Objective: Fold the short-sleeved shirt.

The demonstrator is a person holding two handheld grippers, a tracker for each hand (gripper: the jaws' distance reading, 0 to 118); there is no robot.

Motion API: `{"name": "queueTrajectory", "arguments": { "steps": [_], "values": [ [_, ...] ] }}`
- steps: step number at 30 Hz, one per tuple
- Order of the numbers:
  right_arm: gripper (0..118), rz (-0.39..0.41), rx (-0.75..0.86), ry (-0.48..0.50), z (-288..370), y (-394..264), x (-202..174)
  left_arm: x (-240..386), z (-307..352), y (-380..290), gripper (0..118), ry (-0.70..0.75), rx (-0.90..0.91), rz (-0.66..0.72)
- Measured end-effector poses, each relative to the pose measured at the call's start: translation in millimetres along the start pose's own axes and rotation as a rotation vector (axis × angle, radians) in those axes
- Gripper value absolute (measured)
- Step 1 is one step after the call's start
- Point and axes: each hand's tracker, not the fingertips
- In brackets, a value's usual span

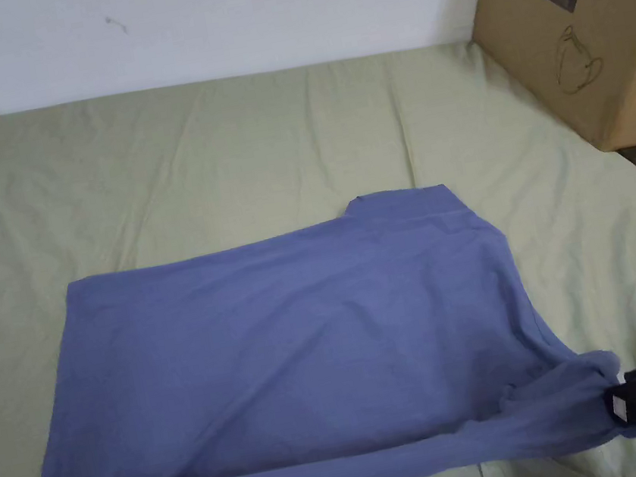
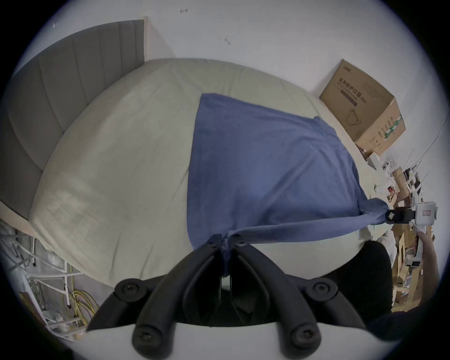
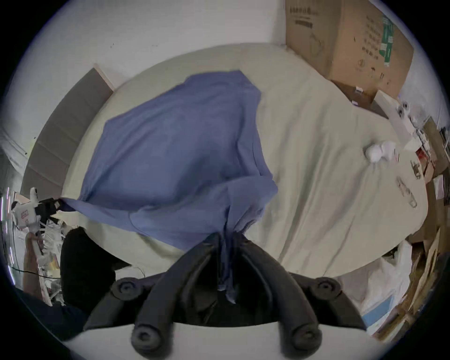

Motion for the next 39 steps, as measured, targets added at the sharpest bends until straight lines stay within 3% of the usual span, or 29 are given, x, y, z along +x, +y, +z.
{"name": "queueTrajectory", "arguments": {
  "steps": [6, 14, 15, 16, 17, 18, 19, 20, 21, 22, 29, 31, 32, 33, 34, 39],
  "values": [
    [9, -0.062, 0.032, 0.027, -14.4, 79.8, -2.1, -5.3, -34.4, 59.0, 5, -0.002, 0.030, -0.013],
    [10, -0.144, -0.068, 0.001, -114.6, 169.3, 6.5, -21.4, -125.7, 123.2, 7, -0.008, -0.006, -0.023],
    [14, -0.144, -0.073, -0.017, -126.3, 173.5, 4.5, -23.7, -135.4, 126.4, 15, -0.008, -0.013, -0.021],
    [20, -0.152, -0.072, -0.035, -136.9, 175.5, 4.9, -25.7, -144.4, 128.5, 34, -0.010, -0.019, -0.018],
    [24, -0.161, -0.067, -0.049, -142.6, 176.4, 3.9, -27.5, -149.2, 129.2, 41, -0.010, -0.025, -0.010],
    [24, -0.163, -0.058, -0.065, -148.6, 177.1, 1.9, -29.7, -155.2, 130.4, 41, 0.001, -0.032, 0.002],
    [42, -0.157, -0.045, -0.088, -151.5, 176.6, -0.2, -31.2, -157.7, 129.3, 70, 0.015, -0.033, 0.018],
    [79, -0.149, -0.027, -0.098, -152.6, 173.7, -1.1, -34.1, -158.1, 127.9, 92, 0.010, -0.027, 0.039],
    [103, -0.138, -0.018, -0.103, -152.7, 170.8, -3.5, -37.1, -155.1, 126.8, 93, -0.007, 0.001, 0.071],
    [117, -0.130, -0.003, -0.114, -149.8, 167.4, -6.5, -39.7, -152.7, 125.9, 93, -0.026, 0.009, 0.098],
    [117, -0.092, 0.133, -0.122, -109.5, 138.0, -22.2, -29.7, -112.0, 101.3, 97, -0.017, 0.070, 0.105],
    [106, -0.070, 0.180, -0.097, -93.5, 123.9, -30.2, -24.0, -94.2, 90.3, 83, -0.029, 0.073, 0.104],
    [73, -0.061, 0.214, -0.083, -85.8, 118.0, -33.4, -21.9, -87.1, 85.6, 55, -0.036, 0.069, 0.102],
    [27, -0.053, 0.253, -0.057, -78.1, 110.0, -36.9, -19.6, -79.5, 79.4, 28, -0.032, 0.064, 0.096],
    [0, -0.054, 0.265, -0.049, -73.2, 102.5, -40.1, -17.2, -73.9, 72.8, 4, -0.014, 0.053, 0.086],
    [0, -0.071, 0.244, 0.005, -62.6, 78.1, -49.2, -19.5, -53.7, 51.1, 0, -0.015, 0.015, 0.093]
  ]
}}
